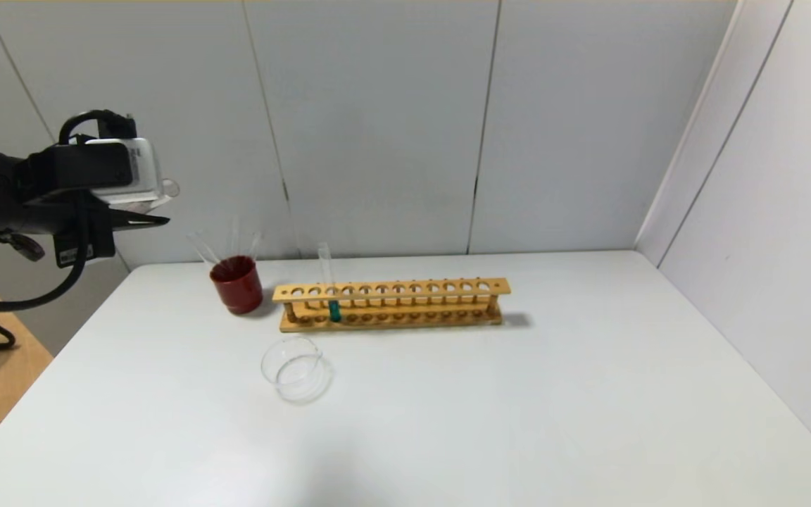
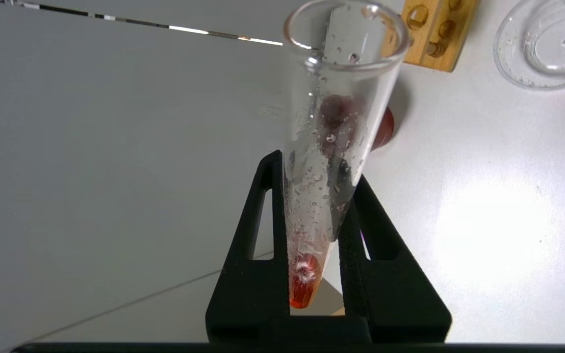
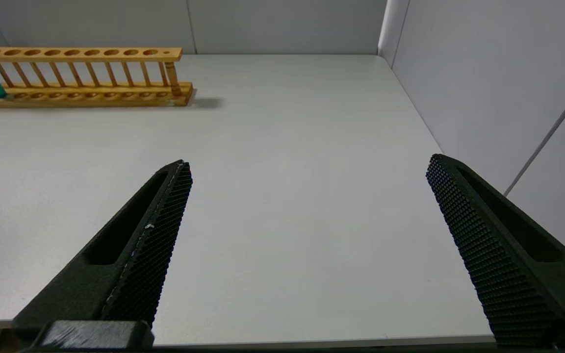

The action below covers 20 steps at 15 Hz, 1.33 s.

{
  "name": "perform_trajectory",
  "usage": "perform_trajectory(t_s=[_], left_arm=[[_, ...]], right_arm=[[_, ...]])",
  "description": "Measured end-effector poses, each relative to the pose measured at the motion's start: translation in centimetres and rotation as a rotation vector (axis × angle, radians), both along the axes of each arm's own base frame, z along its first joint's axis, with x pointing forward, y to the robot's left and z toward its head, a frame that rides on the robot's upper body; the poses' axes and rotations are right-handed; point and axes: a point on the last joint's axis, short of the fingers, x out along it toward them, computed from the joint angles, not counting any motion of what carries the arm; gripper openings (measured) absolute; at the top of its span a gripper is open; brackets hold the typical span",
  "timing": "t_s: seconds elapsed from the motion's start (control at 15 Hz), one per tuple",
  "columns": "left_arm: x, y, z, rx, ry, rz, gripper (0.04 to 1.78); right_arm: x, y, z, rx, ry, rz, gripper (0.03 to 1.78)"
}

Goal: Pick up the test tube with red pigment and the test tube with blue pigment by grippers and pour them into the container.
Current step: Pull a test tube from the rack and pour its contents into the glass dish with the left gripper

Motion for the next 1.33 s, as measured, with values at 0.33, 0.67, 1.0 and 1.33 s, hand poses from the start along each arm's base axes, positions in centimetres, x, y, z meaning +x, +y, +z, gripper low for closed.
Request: perform_trajectory(t_s=[0.33,0.67,1.0,1.33], left_arm=[[0.1,-1.1,-1.0,0.007,-0.028,-0.056,0.33],[0.0,-1.4,-1.6,-0.005,-0.006,-0.062,0.33],[0.0,-1.4,-1.6,-0.013,-0.001,-0.054,0.33],[0.3,-1.5,-2.8,0.048,0.022,-0.088,0.33]], right_arm=[[0.0,0.0,0.0,0.000,0.000,0.000,1.75],[0.0,0.0,0.0,0.000,0.000,0.000,1.75],[0.0,0.0,0.0,0.000,0.000,0.000,1.75],[0.0,0.0,0.0,0.000,0.000,0.000,1.75]])
